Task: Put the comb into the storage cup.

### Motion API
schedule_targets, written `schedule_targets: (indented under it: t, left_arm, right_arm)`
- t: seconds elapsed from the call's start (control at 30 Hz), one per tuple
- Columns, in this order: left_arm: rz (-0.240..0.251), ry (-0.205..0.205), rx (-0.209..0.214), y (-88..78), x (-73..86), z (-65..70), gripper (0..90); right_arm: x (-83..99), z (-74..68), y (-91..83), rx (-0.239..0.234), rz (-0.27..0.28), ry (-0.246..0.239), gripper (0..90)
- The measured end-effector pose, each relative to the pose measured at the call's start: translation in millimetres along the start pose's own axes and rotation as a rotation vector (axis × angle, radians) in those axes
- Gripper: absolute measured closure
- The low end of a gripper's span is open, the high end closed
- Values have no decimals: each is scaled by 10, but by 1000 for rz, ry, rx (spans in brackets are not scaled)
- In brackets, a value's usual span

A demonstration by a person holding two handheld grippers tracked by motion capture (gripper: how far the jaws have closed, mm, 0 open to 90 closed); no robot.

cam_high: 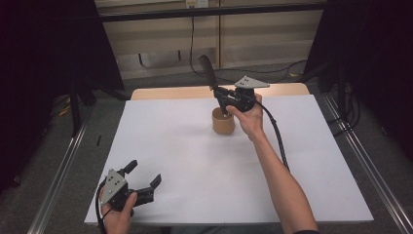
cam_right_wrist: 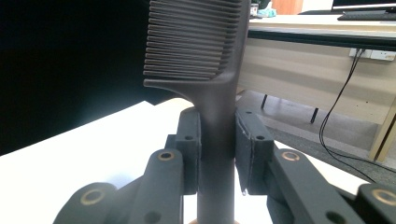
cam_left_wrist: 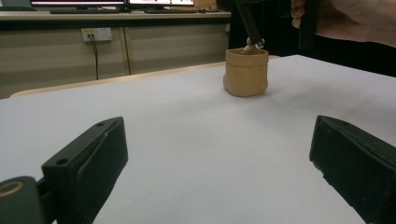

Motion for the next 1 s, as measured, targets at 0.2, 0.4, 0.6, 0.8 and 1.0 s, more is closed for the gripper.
schedule_targets:
  t: [0.2, 0.4, 0.6, 0.8, 1.0]
  left_arm:
    - [-3, 2, 6, 1, 1, 8, 45]
    - [-2, 4, 0, -1, 1, 1, 45]
    - [-4, -1, 5, 3, 4, 9, 45]
    - [-4, 6, 3, -2, 1, 0, 45]
    - [-2, 5, 4, 0, 1, 3, 45]
  right_arm:
    - [33, -13, 27, -8, -4, -15, 729]
    - [94, 14, 27, -5, -14, -17, 729]
    - [179, 32, 24, -4, -25, -12, 729]
    - [226, 16, 41, -11, -43, -19, 729]
    - [297, 31, 32, -1, -50, -17, 729]
Point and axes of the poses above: each handheld gripper's, and its own axes: y roughly forward along the jaws, x roughly out of its underside, z roughly to its right, the point moved 2 cm from there along y, roughly forward along the jaws, and after that the axes turned 9 degrees about -x, right-handed, at the moved point
